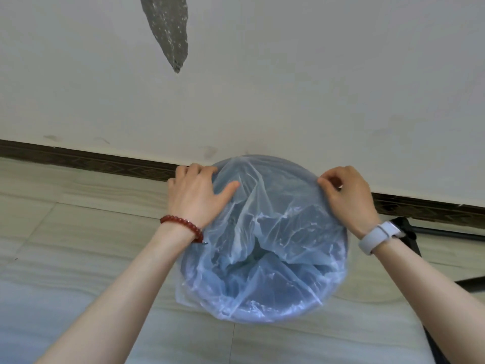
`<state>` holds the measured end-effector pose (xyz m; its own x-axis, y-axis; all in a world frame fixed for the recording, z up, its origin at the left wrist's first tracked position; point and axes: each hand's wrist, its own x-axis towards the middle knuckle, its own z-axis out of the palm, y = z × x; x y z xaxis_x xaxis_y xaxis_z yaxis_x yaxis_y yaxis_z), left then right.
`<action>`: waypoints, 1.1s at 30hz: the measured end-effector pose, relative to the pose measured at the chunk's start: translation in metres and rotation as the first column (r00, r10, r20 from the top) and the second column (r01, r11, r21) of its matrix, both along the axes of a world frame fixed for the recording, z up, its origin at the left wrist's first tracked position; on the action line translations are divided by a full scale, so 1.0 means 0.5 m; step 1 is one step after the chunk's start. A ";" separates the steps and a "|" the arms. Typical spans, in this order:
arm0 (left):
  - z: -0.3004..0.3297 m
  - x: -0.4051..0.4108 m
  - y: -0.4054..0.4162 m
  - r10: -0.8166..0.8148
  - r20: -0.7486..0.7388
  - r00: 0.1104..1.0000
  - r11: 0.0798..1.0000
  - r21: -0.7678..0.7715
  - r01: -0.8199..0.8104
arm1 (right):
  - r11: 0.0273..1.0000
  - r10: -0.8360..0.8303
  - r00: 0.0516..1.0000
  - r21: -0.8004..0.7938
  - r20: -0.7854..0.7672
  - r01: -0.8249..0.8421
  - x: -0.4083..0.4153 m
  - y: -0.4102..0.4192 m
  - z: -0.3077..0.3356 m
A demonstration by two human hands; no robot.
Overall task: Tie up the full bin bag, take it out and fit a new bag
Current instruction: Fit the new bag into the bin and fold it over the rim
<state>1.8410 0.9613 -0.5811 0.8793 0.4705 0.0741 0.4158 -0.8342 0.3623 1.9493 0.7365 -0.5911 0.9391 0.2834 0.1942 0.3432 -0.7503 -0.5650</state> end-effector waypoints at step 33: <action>-0.024 0.069 0.128 0.184 -0.028 0.983 0.519 -0.846 -0.121 | 0.965 0.049 0.858 0.245 -0.512 0.092 0.122 0.043 -0.002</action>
